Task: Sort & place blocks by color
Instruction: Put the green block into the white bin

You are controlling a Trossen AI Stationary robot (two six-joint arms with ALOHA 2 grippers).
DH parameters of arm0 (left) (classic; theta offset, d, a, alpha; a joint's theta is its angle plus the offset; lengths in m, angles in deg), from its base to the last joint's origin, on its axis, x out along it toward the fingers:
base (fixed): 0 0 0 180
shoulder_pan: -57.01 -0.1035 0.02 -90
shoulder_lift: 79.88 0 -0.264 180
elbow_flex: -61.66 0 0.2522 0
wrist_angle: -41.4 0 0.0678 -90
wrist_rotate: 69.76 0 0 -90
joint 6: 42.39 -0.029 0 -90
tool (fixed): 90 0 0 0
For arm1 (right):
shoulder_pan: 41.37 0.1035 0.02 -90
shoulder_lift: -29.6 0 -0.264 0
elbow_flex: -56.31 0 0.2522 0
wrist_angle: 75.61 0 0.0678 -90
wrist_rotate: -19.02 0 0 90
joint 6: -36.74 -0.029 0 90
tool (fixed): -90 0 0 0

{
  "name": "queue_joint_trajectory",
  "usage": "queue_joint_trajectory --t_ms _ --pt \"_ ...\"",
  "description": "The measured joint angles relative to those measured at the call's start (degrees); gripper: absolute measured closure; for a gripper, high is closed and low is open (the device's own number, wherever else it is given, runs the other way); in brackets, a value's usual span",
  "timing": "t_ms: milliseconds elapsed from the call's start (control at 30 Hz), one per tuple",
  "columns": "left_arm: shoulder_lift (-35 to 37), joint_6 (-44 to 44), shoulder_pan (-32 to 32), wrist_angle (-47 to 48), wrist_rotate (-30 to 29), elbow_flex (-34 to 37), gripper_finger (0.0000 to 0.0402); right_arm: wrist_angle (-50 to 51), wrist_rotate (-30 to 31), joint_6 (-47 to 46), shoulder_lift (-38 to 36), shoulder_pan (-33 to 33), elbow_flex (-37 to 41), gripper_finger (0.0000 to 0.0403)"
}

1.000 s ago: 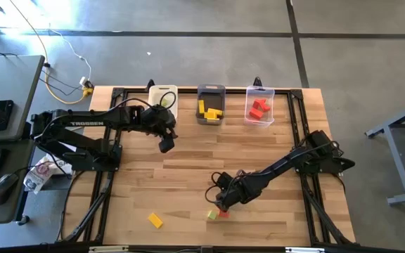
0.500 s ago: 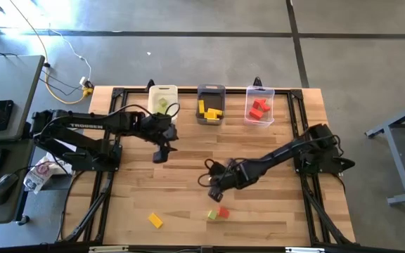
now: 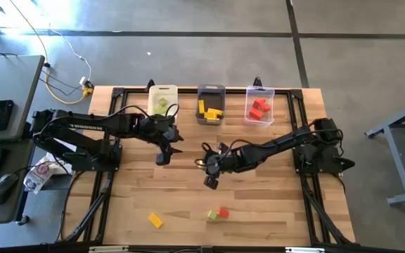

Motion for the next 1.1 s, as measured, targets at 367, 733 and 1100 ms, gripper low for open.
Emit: queue_joint_trajectory --t_ms 367,733,1100 --pt "0.0 -1.81 0.0 -5.38 -0.04 0.0 0.0188 -8.3 -2.43 14.66 -2.09 -4.18 -0.02 0.0304" --pt "-0.25 -4.03 0.0 -10.38 -0.04 0.0 0.0188 -11.35 -2.53 22.38 -4.79 -8.32 -0.02 0.0304" --pt "-0.63 -4.08 -0.04 -11.74 -2.33 0.0 0.0188 -16.29 -7.82 27.0 -4.79 -11.66 -0.02 0.0304"
